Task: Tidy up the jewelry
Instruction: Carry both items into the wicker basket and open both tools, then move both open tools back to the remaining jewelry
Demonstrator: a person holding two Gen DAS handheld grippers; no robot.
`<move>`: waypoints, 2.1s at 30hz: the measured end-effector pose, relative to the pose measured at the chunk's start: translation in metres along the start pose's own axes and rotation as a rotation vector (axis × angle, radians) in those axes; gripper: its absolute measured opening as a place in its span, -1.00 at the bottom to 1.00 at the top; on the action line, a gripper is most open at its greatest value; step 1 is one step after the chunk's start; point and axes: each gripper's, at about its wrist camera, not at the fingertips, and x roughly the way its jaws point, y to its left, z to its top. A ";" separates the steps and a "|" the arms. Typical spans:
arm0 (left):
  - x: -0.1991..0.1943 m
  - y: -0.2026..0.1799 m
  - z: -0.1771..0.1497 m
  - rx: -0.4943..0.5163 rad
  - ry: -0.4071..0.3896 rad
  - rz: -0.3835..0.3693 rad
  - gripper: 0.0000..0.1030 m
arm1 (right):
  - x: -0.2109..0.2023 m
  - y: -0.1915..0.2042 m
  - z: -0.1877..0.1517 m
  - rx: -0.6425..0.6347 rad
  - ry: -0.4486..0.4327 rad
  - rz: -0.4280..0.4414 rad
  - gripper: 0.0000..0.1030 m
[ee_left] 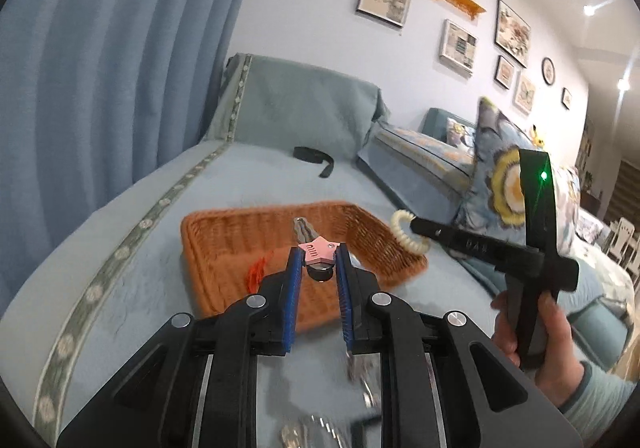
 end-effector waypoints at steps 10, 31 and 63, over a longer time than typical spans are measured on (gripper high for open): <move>0.079 0.017 -0.002 -0.018 0.134 0.040 -0.70 | 0.086 0.010 0.015 -0.048 0.204 -0.064 -0.82; 0.041 0.007 -0.003 -0.019 0.114 0.011 -0.13 | 0.054 0.003 0.007 -0.008 0.187 -0.015 -0.14; -0.038 0.019 -0.103 -0.129 0.162 0.040 -0.16 | -0.036 0.015 -0.118 -0.040 0.169 0.060 -0.32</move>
